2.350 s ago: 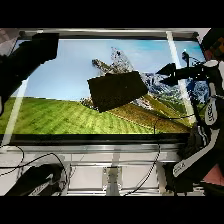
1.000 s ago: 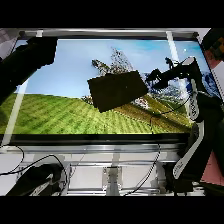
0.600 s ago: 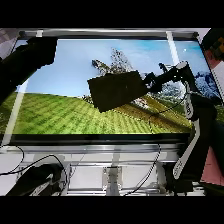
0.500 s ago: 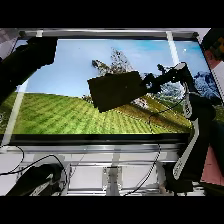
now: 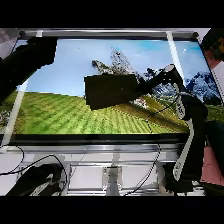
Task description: Fold the clothes and pants, and hang the long-sleeved shirts on hangers.
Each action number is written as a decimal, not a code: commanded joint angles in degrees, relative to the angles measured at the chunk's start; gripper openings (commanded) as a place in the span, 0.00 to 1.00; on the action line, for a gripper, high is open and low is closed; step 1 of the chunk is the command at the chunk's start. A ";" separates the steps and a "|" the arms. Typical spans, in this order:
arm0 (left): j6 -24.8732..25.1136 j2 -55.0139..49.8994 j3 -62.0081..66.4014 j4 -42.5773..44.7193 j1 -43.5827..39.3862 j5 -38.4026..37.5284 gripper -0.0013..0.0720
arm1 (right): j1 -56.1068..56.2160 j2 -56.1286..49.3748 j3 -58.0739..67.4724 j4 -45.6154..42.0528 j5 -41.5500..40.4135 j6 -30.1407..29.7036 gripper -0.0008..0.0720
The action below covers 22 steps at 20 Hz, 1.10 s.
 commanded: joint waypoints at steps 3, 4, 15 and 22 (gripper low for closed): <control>0.02 0.04 0.04 0.02 0.00 0.02 0.67 | -1.70 0.85 0.07 2.71 1.01 0.09 0.05; 0.00 0.04 0.04 0.02 0.00 0.02 0.67 | -2.43 1.88 0.11 3.80 1.38 0.57 0.05; -0.02 0.02 0.04 -1.60 0.00 0.61 0.67 | -12.61 25.00 2.25 -15.47 8.66 5.01 0.05; 0.00 0.02 0.04 -3.02 0.00 0.66 0.67 | -32.74 30.12 2.40 -30.27 17.11 10.49 0.05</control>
